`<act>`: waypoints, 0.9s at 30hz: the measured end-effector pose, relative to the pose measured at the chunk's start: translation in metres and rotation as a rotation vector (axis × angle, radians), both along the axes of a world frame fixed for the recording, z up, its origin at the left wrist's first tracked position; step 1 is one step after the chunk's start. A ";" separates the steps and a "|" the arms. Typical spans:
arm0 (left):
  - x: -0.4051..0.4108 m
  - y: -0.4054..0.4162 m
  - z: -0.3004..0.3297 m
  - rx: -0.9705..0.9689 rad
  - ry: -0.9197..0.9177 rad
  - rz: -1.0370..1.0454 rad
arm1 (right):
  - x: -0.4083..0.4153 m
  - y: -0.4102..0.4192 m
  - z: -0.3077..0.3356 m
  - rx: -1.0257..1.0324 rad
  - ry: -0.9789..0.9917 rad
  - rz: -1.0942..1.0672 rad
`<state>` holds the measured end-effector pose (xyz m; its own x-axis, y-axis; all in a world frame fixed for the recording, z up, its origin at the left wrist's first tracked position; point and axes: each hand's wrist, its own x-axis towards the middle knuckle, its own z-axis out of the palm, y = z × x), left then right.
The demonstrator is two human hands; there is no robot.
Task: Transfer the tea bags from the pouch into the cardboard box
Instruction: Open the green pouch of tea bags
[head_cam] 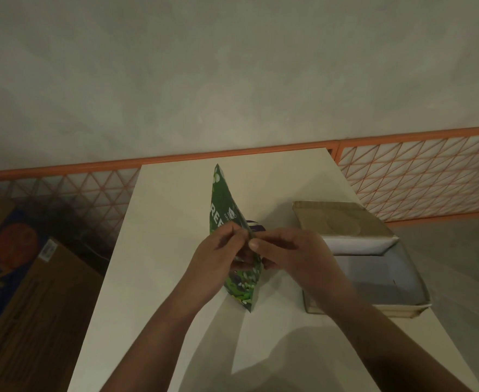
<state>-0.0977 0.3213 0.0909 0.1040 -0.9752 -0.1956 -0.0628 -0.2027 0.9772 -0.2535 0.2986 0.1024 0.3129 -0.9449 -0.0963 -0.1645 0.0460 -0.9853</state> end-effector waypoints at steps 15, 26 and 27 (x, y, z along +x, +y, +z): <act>0.002 0.001 -0.009 -0.053 -0.017 -0.097 | 0.002 -0.005 -0.003 0.122 -0.033 -0.071; -0.002 0.003 -0.014 -0.056 0.028 -0.019 | 0.003 -0.004 -0.015 0.248 -0.068 -0.028; -0.003 0.002 -0.013 -0.055 0.004 0.001 | 0.003 -0.004 -0.014 0.215 -0.041 -0.031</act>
